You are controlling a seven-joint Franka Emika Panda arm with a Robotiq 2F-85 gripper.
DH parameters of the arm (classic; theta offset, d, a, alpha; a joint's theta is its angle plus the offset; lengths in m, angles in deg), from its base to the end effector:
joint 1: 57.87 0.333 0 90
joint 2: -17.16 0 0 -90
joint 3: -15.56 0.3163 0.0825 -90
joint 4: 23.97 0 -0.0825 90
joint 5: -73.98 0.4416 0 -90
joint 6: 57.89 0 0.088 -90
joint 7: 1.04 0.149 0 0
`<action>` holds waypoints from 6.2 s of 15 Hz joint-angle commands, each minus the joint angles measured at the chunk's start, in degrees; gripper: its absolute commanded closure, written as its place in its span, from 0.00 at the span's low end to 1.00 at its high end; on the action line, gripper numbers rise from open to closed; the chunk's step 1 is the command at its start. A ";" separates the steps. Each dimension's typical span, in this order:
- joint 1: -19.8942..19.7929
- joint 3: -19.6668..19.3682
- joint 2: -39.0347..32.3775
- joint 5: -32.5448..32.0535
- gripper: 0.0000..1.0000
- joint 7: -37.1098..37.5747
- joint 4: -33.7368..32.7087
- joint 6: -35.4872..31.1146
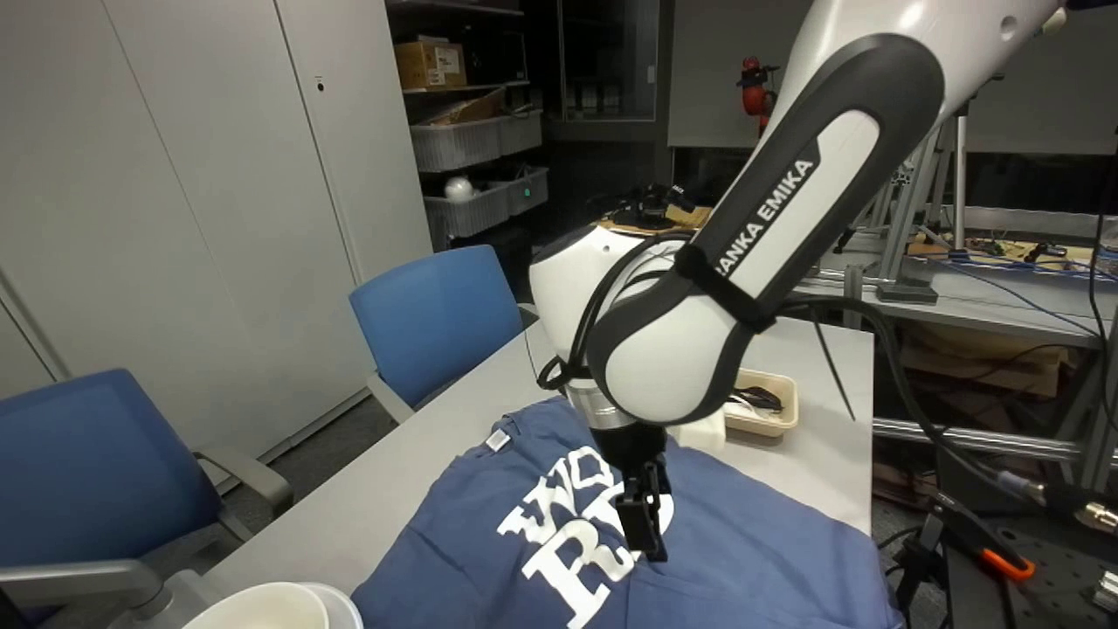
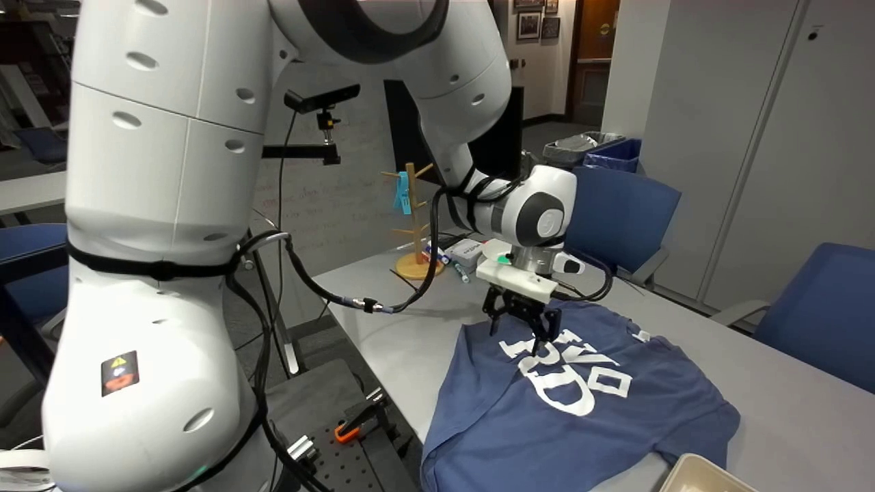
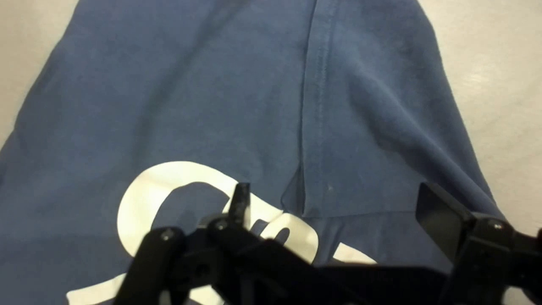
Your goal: Fold the blue shirt
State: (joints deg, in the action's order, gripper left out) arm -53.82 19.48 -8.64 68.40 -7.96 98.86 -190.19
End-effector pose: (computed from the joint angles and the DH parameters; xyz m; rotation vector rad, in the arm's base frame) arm 0.5501 0.0758 0.0806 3.0339 0.5101 -0.4374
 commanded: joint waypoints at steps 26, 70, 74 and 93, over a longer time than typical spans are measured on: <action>-6.09 6.42 -12.38 -2.09 0.18 -25.24 -1.82 -11.43; 0.79 4.52 -6.51 -5.85 0.99 -16.04 -3.95 0.50; 5.39 0.28 -4.10 -15.53 0.99 -9.89 -7.11 0.82; 15.16 -7.23 -32.83 -40.66 0.99 22.34 -50.62 -1.76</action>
State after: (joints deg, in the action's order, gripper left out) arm -39.26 12.86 -35.49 26.58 12.51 56.79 -192.02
